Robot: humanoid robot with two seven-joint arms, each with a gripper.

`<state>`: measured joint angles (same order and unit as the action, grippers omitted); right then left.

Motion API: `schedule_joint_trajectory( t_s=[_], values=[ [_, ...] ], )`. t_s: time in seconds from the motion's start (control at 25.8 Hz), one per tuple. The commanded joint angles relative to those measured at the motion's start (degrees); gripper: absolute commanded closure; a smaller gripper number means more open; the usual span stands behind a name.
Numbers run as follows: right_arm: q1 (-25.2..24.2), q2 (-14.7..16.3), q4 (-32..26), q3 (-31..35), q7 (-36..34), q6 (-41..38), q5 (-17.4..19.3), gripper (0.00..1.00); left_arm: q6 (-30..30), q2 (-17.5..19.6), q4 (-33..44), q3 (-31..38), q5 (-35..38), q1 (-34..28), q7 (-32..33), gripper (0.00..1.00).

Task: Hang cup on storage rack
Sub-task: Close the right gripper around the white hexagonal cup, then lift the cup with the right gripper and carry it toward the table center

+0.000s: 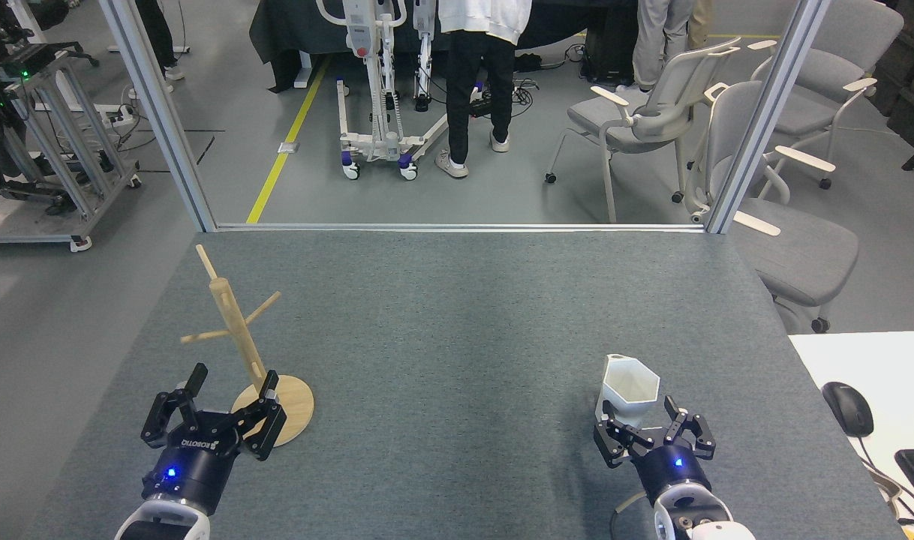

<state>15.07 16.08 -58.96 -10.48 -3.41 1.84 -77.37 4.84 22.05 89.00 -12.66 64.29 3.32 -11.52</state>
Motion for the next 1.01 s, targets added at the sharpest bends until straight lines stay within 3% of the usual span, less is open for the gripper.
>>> schedule_joint_trajectory(
  t_s=[0.0,0.27,0.74,0.81,0.85,0.93,0.97],
  values=[
    [2.6,-0.5,3.0,-0.2,0.0,-0.1,0.0,0.01,0.0,0.1,0.2,0.0,0.0,-0.2,0.0,0.0],
    [6.5,-1.8,7.5,-1.2,0.0,-0.1,0.0,0.01,-0.1,0.2,0.3,0.0,0.0,-0.2,-0.1,0.0],
    [9.5,-3.0,10.0,-2.0,0.0,-0.1,-0.1,0.01,-0.2,0.2,0.2,0.0,0.0,-0.2,0.0,0.0],
    [9.6,-3.0,10.1,-1.9,0.0,0.0,0.0,0.1,-0.3,0.2,0.3,0.0,0.0,-0.2,0.0,0.0],
    [9.6,-3.0,10.1,-1.8,0.1,0.0,0.0,0.2,-0.3,0.2,0.3,0.0,0.0,-0.2,-0.1,0.0],
    [9.6,-2.8,10.1,-1.8,0.1,-0.1,0.0,0.49,-0.4,0.2,0.3,0.0,0.0,-0.2,-0.1,0.0],
    [9.6,-2.7,10.1,-1.8,0.0,-0.1,0.0,0.56,-0.4,0.2,0.4,0.0,0.0,-0.2,-0.3,0.0]
  ],
)
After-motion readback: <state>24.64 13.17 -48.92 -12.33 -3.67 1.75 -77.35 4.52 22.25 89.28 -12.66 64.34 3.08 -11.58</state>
